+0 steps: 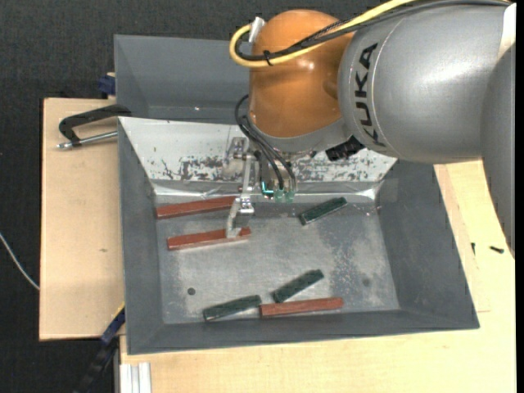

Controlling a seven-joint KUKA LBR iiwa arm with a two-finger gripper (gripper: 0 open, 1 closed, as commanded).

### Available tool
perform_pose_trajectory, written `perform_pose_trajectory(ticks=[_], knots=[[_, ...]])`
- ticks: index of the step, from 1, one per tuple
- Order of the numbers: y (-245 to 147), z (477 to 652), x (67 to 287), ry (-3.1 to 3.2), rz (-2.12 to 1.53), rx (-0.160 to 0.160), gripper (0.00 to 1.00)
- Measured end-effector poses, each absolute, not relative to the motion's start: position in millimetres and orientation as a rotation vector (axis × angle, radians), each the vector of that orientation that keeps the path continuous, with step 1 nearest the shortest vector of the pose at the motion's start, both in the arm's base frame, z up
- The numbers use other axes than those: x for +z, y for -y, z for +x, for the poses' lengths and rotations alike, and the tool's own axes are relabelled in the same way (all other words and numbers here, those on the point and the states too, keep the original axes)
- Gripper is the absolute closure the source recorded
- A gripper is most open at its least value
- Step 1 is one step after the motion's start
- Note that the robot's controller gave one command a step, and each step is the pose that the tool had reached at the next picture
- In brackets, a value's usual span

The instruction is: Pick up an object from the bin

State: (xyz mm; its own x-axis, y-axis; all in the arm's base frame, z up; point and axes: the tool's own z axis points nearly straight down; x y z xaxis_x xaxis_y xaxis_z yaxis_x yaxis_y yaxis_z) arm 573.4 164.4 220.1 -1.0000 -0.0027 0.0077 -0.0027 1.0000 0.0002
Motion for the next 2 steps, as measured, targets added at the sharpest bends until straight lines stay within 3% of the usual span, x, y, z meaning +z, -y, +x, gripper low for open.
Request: perform_pose_trajectory(ticks=[1, 2], knots=[[-163, 575.1, 225, 3.143, 0.001, -0.003, 0.0], [-158, 583.7, 189, 3.141, 0.181, -0.003, 0.0]])
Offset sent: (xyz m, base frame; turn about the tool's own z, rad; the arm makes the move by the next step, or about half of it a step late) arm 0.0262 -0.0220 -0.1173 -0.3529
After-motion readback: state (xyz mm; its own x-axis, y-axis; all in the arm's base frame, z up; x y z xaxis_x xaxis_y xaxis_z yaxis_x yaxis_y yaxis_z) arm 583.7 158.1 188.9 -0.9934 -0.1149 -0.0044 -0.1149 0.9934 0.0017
